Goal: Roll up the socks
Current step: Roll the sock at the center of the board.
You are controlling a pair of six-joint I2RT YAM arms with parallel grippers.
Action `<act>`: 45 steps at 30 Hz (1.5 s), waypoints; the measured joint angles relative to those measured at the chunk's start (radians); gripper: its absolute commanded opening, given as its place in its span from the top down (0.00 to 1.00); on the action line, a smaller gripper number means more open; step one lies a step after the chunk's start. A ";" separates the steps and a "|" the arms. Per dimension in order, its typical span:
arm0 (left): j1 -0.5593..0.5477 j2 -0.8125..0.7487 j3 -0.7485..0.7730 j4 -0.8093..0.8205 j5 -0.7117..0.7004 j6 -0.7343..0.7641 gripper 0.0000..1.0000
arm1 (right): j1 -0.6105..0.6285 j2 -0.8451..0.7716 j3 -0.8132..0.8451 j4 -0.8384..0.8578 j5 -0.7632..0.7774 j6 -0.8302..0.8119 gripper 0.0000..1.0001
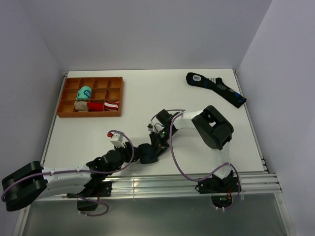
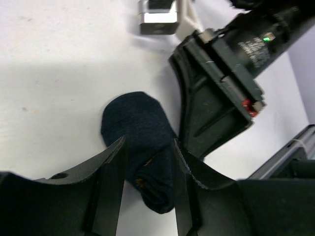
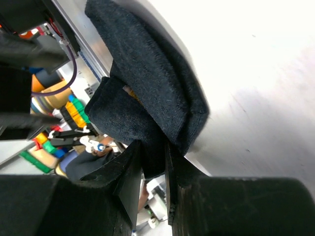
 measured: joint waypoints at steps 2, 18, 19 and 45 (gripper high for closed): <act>-0.010 0.002 0.000 0.036 -0.003 0.007 0.54 | -0.002 0.004 0.001 -0.013 -0.006 -0.001 0.85; -0.117 0.097 0.000 0.177 -0.062 0.025 0.40 | -0.005 0.024 0.026 -0.051 -0.011 -0.009 0.86; -0.129 0.097 0.000 0.175 -0.074 0.022 0.41 | -0.005 0.025 0.026 -0.053 -0.012 -0.011 0.86; -0.299 0.232 0.000 0.206 -0.311 -0.129 0.39 | -0.005 0.028 0.026 -0.057 -0.018 -0.027 0.87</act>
